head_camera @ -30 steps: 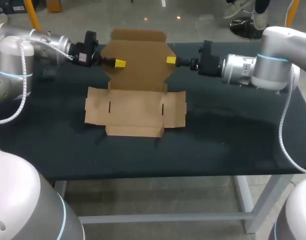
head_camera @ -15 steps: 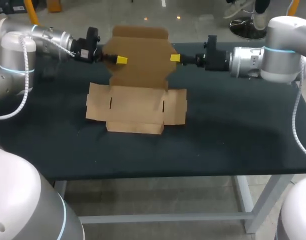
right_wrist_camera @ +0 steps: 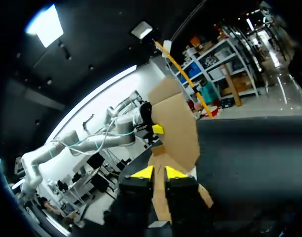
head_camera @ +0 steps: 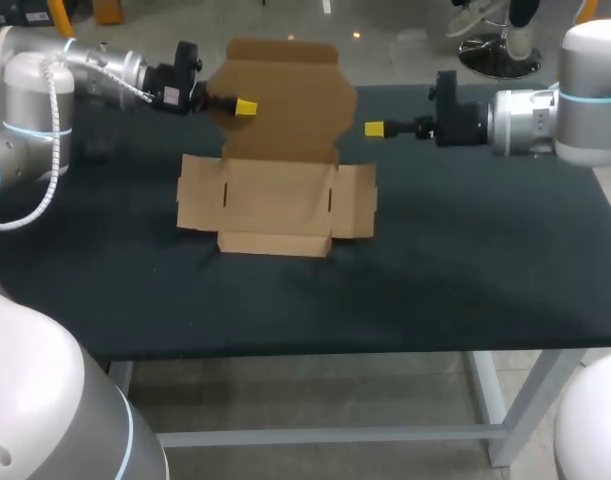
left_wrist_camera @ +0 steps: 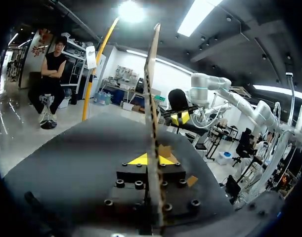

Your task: Assemble the packaging by folding the flat box into shape, placing the metal phone stand inside, and closing the box properly

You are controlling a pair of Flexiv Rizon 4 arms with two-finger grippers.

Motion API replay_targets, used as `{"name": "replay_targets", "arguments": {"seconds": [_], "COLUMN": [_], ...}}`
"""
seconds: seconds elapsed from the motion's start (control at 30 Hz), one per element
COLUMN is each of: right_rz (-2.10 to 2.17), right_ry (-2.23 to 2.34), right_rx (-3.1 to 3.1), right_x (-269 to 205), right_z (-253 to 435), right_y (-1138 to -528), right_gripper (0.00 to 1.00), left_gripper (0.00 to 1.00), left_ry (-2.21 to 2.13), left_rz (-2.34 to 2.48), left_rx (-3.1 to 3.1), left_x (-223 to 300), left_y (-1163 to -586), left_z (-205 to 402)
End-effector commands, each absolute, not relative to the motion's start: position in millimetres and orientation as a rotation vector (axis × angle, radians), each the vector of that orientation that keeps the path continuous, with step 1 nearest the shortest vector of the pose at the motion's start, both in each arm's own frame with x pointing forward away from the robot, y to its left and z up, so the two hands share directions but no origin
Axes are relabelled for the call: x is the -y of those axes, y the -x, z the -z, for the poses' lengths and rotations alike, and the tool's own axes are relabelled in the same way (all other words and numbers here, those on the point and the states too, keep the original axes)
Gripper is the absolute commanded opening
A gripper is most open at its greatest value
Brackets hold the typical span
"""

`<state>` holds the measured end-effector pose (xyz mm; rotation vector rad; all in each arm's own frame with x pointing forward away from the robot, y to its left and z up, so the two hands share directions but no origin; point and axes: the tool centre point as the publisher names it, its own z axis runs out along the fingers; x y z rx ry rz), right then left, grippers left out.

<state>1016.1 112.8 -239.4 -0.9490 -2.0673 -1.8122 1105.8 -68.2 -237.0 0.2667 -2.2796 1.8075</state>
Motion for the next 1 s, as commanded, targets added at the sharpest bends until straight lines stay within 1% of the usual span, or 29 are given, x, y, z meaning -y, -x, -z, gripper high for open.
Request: {"name": "replay_targets", "arguments": {"seconds": [0.03, 0.23, 0.83, 1.0], "right_rz": [1.813, 1.809, 1.809, 1.79], "right_ry": [1.063, 1.099, 1.099, 1.019], "right_rx": [2.152, 2.235, 2.235, 2.329], "right_x": [-102.8, -93.1, -93.1, -107.6], "right_z": [232.2, 235.4, 235.4, 235.5], "right_y": [-989.0, -965.7, -965.7, -956.3], "right_gripper": [0.0, 0.0, 0.0, 0.0], "left_gripper": [0.0, 0.0, 0.0, 0.0], "left_ry": [-0.26, -0.246, -0.246, -0.25], "left_rz": [-1.808, -1.804, -1.804, -1.825], "left_rx": [2.287, 2.321, 2.321, 2.308], "left_x": [72.8, 80.7, 80.7, 81.2], "left_y": [-1107.6, -1105.4, -1105.4, -1102.9], "left_z": [231.9, 222.3, 222.3, 221.0]}}
